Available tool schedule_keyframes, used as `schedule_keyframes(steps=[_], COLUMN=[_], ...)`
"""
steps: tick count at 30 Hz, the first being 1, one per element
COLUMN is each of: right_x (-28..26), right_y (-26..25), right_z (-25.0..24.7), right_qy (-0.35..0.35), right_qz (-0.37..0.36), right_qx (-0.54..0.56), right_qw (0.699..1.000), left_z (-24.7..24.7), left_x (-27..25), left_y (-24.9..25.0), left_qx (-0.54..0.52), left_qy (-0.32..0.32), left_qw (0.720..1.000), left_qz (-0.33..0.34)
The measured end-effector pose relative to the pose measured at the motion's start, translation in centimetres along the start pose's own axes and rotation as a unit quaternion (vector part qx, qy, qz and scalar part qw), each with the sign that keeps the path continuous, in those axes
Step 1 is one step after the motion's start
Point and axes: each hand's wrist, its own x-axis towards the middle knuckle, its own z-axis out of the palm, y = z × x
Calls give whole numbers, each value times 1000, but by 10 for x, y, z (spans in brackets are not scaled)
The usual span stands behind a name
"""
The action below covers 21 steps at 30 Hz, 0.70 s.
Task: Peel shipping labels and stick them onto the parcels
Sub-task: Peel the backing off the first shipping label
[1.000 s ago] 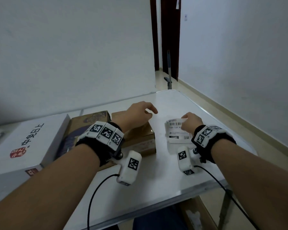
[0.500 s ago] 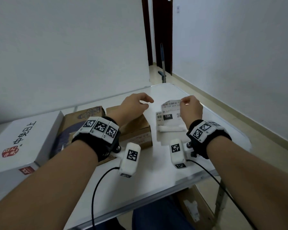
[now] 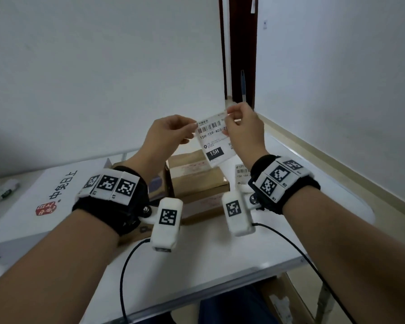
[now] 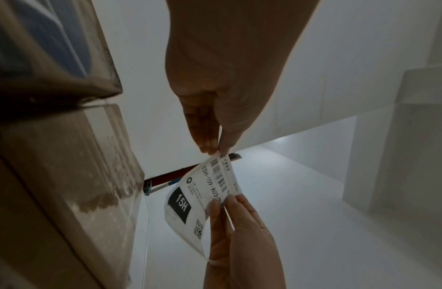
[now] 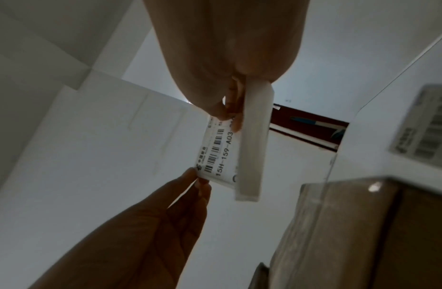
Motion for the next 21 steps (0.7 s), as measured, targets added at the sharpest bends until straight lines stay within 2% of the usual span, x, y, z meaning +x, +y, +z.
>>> schedule_keyframes(steps=[3,7,12,15,18,21], right_x=[-5,-14,-28,-36,-40,-41], right_y=[-8,-15,-30,-37,-39,-39], right_z=[21,48,74,86,90,89], right_qy=[-22,-62,-112,-195,-178,-200], right_qz=[-3,-9,-127,-110,-127,-84], right_qx=[-9,-28,-142,-144,-162,-110], right_qw=[1000,998,975,964,962,970], left_z=[-22,-47,-71,-76,-74,-71], left_x=[-11,-27,-40,-45,-47,-46], left_y=[-4,-15,-26,-33,-37,-37], left_qx=[-36,-87,-134,-147,-189,-224], left_qy=[30,31,68,72,55,43], left_qw=[999,993,984,982,974,966], left_qz=[-14,-71,-93,-96,-110,-121])
